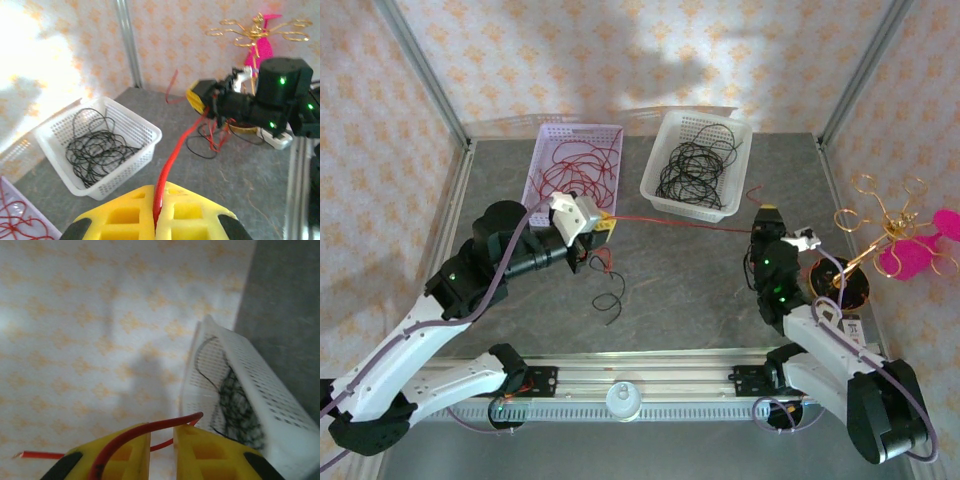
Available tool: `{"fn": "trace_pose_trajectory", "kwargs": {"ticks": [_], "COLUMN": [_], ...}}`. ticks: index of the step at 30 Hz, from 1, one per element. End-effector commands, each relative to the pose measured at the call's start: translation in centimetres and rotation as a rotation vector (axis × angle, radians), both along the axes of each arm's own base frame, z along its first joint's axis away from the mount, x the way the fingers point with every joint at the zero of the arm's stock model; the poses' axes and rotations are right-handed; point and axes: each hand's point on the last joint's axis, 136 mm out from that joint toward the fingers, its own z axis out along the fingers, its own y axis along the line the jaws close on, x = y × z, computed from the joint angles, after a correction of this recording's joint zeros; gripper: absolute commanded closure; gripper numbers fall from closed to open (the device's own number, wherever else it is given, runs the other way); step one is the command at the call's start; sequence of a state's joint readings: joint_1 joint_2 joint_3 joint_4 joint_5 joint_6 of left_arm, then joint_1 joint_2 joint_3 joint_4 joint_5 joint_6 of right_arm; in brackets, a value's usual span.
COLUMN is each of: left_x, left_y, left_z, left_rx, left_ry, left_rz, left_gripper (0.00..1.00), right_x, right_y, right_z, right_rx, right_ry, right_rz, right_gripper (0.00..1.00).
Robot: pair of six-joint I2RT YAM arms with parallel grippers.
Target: Untangle the cables
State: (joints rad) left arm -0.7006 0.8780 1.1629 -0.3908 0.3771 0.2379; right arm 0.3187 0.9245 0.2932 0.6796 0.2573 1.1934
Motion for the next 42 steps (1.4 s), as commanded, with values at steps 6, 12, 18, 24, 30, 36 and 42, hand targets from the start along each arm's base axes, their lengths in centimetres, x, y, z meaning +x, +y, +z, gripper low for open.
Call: {"fn": "trace_pose_trajectory", "kwargs": {"ticks": [6, 12, 18, 24, 30, 36, 42], "left_x": [0.7, 0.0, 0.7, 3.0, 5.5, 8.8, 10.1], "left_y": [2.5, 3.2, 3.3, 3.6, 3.1, 4.1, 3.5], "left_z": [10.1, 17.2, 21.0, 21.3, 18.2, 13.3, 10.0], "left_rx": [-0.216, -0.326, -0.377, -0.426, -0.428, -0.421, -0.432], "left_ry": [-0.222, -0.292, -0.310, -0.256, -0.147, -0.046, 0.050], "left_rz": [0.147, 0.149, 0.175, 0.271, 0.347, 0.535, 0.575], "left_gripper": [1.00, 1.00, 1.00, 1.00, 1.00, 1.00, 1.00], "right_x": [-1.0, -2.0, -2.0, -1.9, -3.2, -5.6, -7.5], "right_y": [2.3, 3.5, 5.5, 8.2, 11.6, 13.1, 14.7], "right_z": [-5.9, -9.7, -12.5, -11.1, -3.9, 1.6, 6.4], "right_rx": [-0.073, -0.126, -0.235, -0.368, -0.474, -0.470, -0.539], "right_ry": [0.213, 0.316, 0.408, 0.395, 0.224, 0.079, -0.065], "right_rz": [0.137, 0.212, 0.316, 0.466, 0.644, 0.754, 0.868], "right_gripper": [0.74, 0.74, 0.63, 0.49, 0.36, 0.30, 0.28]}}
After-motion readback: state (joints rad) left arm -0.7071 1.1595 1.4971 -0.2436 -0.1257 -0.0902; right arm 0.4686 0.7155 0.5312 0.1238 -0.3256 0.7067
